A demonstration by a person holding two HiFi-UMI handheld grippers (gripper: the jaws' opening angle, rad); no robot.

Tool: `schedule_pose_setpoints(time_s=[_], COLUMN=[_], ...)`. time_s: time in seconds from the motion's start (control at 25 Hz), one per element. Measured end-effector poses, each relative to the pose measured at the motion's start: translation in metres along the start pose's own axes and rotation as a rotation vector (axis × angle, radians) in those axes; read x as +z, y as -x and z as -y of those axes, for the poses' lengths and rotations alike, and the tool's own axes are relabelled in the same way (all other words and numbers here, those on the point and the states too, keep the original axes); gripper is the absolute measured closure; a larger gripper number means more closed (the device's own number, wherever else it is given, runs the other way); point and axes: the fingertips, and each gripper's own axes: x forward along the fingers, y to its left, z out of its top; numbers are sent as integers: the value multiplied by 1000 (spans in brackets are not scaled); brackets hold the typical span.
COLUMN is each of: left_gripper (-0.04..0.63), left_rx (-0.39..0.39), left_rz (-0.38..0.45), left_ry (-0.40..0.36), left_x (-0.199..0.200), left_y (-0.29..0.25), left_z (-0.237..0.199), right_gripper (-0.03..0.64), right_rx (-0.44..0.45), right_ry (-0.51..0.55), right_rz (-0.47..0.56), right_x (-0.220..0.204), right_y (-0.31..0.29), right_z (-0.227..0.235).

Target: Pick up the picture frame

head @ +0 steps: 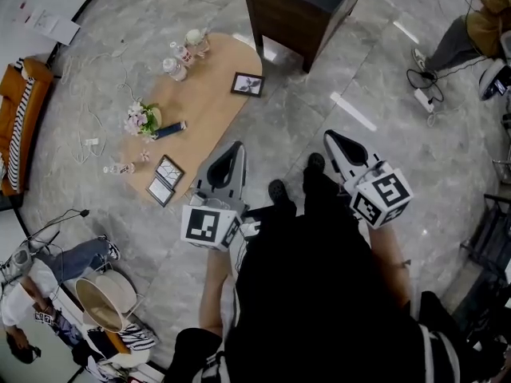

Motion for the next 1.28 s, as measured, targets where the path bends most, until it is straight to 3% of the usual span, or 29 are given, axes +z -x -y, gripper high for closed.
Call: schedule_pose_setpoints(time_s=[0.32,0.72,0.92,1.12,1.28], left_gripper=[581,581,581,581,583], left_rx=[75,253,328,385,430], left_rz=[-15,13,-3,-38,-57], left_ry=[9,8,25,50,61], left_x=[12,73,54,44,38], left_y=[-48,-142,-179,-185,-181], left_z=[-31,-60,-68,-79,-89], right_gripper=[604,604,604,604,603], right_rx=[114,305,385,451,523], right_ry=[22,54,46,39,7], right_rz=[14,-8,-59,-127,-119], right_x=[40,110,91,70,55], right_y=[-69,-153,-196,-226,-243], right_z=[35,114,153,163,159])
